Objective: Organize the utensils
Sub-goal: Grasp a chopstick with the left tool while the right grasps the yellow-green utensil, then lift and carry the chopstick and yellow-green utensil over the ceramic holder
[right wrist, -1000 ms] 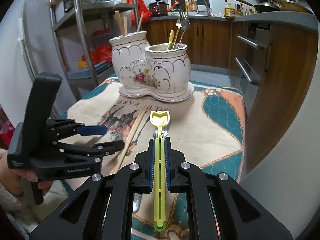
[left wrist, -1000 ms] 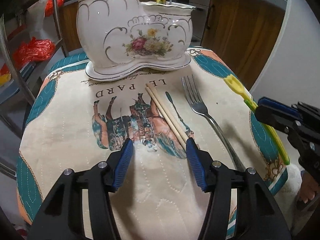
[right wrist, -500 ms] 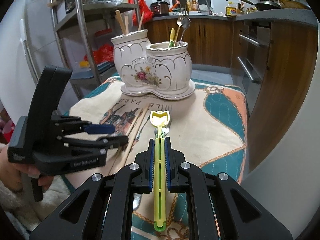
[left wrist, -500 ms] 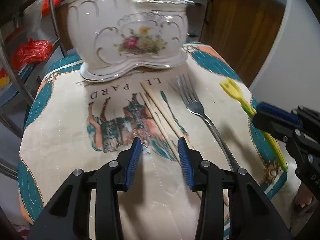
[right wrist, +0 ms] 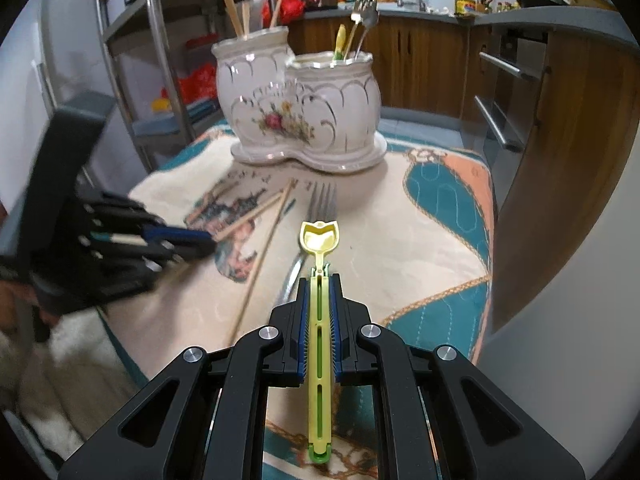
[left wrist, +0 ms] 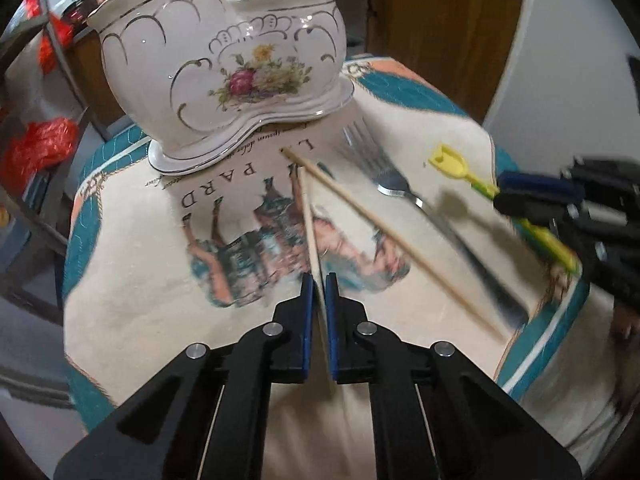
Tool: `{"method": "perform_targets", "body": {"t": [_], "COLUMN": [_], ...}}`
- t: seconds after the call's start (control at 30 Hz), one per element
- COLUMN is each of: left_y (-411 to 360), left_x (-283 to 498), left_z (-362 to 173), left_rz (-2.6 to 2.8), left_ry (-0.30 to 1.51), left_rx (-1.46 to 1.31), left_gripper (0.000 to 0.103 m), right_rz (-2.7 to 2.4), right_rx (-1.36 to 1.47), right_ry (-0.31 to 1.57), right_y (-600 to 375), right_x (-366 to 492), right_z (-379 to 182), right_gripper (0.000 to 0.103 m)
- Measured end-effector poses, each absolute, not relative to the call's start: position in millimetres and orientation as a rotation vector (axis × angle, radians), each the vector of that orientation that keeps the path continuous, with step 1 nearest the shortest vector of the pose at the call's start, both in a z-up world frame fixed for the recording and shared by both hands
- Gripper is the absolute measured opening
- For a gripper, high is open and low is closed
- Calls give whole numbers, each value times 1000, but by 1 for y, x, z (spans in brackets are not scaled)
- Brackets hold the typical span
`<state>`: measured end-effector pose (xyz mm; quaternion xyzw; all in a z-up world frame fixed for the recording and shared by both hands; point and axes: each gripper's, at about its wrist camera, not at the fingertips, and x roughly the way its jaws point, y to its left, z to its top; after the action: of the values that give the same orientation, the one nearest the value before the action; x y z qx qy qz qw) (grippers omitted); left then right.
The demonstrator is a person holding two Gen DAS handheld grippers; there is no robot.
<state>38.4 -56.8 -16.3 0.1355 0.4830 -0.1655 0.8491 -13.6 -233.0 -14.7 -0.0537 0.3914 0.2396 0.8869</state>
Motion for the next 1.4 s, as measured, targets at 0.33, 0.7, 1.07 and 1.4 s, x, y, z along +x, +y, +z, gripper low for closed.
{"method": "perform_targets", "body": {"t": [0.33, 0.7, 1.07, 1.4], "left_y": [-25, -15, -9, 26], "left_x": [39, 40, 33, 10], "left_z": [-16, -18, -13, 43], "left_rz": [-357, -361, -390, -355], "left_ry": [1023, 988, 858, 544], "left_rx": [347, 237, 198, 157], "left_gripper": [5, 5, 4, 4], "right_rz": [496, 493, 481, 501], "right_rx": [-215, -263, -218, -103], "right_ry": [954, 1029, 897, 617], "right_y": [-230, -219, -222, -221], "right_x": [-3, 13, 1, 1], "right_z": [-28, -29, -17, 36], "right_gripper": [11, 14, 10, 10]}}
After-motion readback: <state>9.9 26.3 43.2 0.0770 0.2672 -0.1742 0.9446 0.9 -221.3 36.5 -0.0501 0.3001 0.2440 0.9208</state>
